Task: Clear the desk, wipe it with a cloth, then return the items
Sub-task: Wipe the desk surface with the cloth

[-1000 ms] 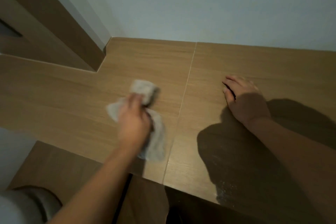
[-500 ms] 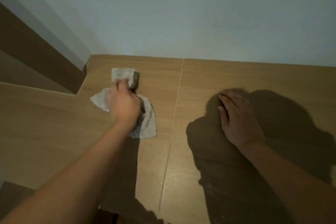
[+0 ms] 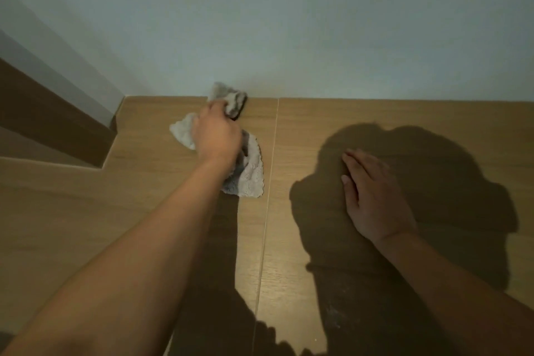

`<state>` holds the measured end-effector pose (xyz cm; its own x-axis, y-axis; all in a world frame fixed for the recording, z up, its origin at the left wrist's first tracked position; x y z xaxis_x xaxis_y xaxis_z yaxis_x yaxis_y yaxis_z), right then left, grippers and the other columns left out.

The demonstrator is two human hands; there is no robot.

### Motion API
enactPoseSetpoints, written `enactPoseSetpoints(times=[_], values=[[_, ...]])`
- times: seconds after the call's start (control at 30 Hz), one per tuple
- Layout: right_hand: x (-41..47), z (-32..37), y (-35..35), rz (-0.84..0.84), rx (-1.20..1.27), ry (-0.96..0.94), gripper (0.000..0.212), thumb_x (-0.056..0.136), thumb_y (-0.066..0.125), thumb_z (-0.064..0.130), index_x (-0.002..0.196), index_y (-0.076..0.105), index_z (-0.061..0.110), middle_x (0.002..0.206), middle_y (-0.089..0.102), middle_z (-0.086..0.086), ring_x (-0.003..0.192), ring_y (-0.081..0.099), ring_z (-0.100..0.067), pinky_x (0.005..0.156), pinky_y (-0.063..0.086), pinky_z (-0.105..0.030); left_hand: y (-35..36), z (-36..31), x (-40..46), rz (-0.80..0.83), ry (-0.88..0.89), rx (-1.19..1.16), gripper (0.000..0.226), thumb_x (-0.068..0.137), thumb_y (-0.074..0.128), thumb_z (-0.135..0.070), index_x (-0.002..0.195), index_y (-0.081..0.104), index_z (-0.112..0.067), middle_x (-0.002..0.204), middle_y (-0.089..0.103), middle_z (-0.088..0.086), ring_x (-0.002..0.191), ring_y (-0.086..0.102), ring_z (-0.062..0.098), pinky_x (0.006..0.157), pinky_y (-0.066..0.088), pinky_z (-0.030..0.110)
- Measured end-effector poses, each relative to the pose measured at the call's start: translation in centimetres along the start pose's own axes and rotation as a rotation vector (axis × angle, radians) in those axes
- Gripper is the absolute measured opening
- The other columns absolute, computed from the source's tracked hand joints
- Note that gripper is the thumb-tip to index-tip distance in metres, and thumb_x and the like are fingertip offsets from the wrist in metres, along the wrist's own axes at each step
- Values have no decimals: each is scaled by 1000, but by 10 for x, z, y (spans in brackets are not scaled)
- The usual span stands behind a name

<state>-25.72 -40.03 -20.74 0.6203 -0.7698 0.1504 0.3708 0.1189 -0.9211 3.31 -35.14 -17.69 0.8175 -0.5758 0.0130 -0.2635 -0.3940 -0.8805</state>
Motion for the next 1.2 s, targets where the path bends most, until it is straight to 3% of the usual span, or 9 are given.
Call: enactPoseSetpoints(times=[0.07,0.2,0.27,0.4,0.5,0.7,0.83,1.0,1.2], values=[[0,-1,2,-6,-2,-4,46,100,39,27,138,54,6,143,52,-10,134,43,-26,115,30,-41,10,-18,-16,41,-50,67,49,76,43,-8,121,65,-12,125,63,15,116,53,36,101,41,45],[-1,-2,1,-36,22,-21,42,101,41,23,136,54,6,139,54,-13,130,45,-27,113,34,-42,44,-87,-95,337,440,-60,64,69,38,-17,126,68,-10,127,64,14,119,52,36,104,35,39],[-2,-1,-1,-41,40,-23,41,101,41,23,135,55,4,137,55,-15,128,48,-30,111,38,-46,31,-87,-109,378,526,-116,63,73,39,-12,130,66,-10,132,62,11,123,51,31,110,36,38],[0,-5,2,-27,47,-20,40,98,48,16,135,55,2,136,54,-16,126,47,-33,113,31,-42,-34,-9,-107,10,179,-154,51,90,43,2,137,59,-10,140,54,8,127,50,21,112,39,35],[7,-3,4,-59,115,-21,40,94,46,17,125,61,-2,127,59,-21,116,55,-38,105,41,-46,-63,60,-158,-84,-135,-67,48,95,42,-1,141,54,-12,139,53,9,121,49,16,102,39,31],[2,-2,-3,22,-13,-81,41,103,37,23,137,52,6,140,50,-13,129,45,-30,113,31,-45,-14,44,-292,-32,247,92,40,79,49,-5,116,64,-6,113,61,8,105,52,28,96,38,37],[-1,1,-7,25,-14,-90,41,104,35,24,137,52,7,140,50,-13,129,46,-29,114,32,-45,-17,47,-285,-53,187,161,45,86,46,-13,128,57,-7,130,55,11,122,48,33,107,37,51],[-17,-8,-39,89,49,-209,40,105,38,25,137,54,8,143,51,-10,131,46,-27,112,31,-41,-14,43,-286,-42,59,249,56,94,29,-33,146,45,-22,159,32,7,150,19,32,125,8,52],[-31,-63,-48,111,-14,-164,43,104,40,33,138,54,11,144,51,-8,133,45,-27,112,31,-42,-13,41,-286,-56,28,303,52,98,31,-41,144,52,-26,149,46,4,137,36,30,114,24,51]])
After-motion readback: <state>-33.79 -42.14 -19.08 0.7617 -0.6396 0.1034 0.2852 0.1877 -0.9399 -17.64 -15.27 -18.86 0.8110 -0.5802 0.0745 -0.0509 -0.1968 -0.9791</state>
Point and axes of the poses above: each hand's wrist, its own x-axis towards the middle knuckle, its own y-axis out of the palm, z = x × y, the point moved 2 cm from there along x, towards the middle knuckle
